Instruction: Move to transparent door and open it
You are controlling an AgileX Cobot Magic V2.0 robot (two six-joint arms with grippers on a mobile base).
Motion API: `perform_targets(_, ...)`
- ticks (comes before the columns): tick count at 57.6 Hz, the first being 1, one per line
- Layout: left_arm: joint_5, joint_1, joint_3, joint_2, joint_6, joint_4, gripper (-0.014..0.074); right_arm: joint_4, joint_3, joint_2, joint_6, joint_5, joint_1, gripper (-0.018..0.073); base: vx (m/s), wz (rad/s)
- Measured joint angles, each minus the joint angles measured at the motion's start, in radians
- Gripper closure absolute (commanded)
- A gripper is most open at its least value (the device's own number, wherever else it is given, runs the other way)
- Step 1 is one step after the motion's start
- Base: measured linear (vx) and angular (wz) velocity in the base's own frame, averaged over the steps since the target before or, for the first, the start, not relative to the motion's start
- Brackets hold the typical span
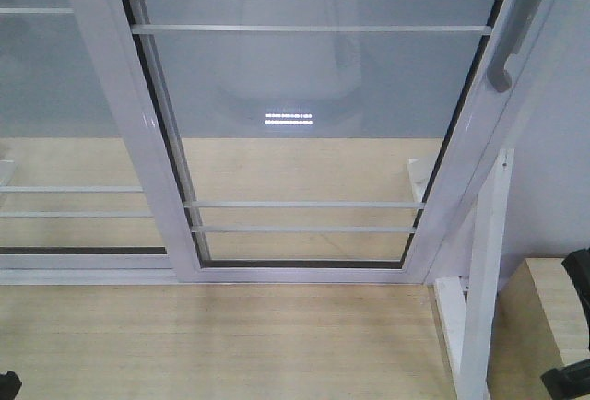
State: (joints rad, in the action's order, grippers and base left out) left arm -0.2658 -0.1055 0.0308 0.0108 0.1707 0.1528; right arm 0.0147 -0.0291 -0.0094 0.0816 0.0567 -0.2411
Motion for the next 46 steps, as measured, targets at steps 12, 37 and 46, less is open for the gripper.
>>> perform_targets(12,0.0,0.0,0.0,0.0,0.0,0.0,0.0594,0.0,0.0,0.0,0.0,0.0,0.0,0.0565,0.12,-0.04)
perform_targets(37,0.0,0.0,0.0,0.0,0.0,0.0,0.0594,0.0,0.0,0.0,0.0,0.0,0.0,0.0565,0.06,-0.02)
perform_targets(46,0.0,0.0,0.0,0.0,0.0,0.0,0.0594,0.0,0.0,0.0,0.0,0.0,0.0,0.0565,0.06,-0.01)
